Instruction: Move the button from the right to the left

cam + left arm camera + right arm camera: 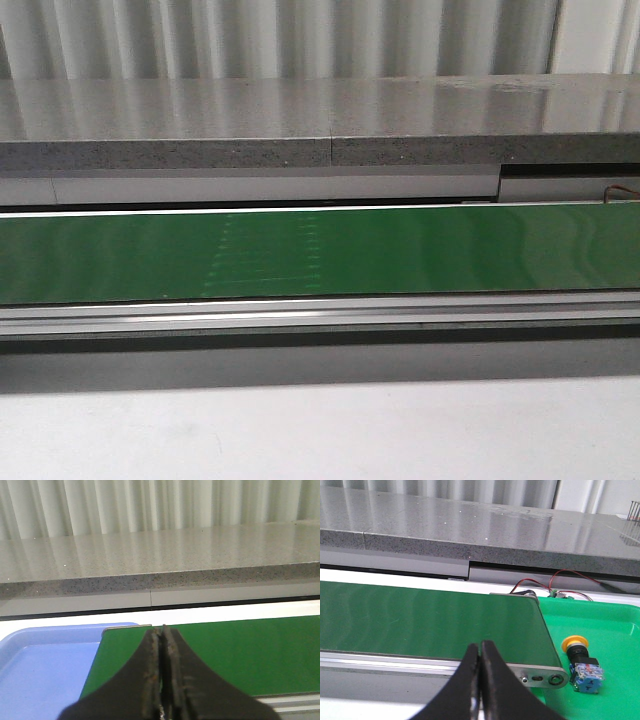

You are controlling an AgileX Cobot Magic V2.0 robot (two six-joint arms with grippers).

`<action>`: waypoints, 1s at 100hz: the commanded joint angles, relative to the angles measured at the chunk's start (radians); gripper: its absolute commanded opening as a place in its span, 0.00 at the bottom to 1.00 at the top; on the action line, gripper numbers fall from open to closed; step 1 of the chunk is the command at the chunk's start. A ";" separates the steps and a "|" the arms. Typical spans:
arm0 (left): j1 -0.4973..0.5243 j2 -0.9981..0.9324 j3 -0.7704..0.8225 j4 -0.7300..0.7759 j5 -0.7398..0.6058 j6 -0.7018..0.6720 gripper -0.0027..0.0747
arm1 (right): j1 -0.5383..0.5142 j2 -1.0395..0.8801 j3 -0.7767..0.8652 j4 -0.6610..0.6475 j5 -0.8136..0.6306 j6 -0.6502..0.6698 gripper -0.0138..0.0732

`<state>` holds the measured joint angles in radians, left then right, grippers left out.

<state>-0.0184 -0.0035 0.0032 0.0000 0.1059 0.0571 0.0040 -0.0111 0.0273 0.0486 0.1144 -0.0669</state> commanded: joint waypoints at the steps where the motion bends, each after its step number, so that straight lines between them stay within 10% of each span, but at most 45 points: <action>1: -0.008 -0.032 0.040 -0.006 -0.076 -0.007 0.01 | -0.001 -0.019 -0.021 0.002 -0.078 -0.008 0.08; 100: -0.008 -0.032 0.040 -0.006 -0.076 -0.007 0.01 | -0.001 -0.019 -0.075 -0.009 -0.037 -0.008 0.08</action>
<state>-0.0184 -0.0035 0.0032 0.0000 0.1059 0.0571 0.0040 -0.0111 0.0200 0.0486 0.1352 -0.0669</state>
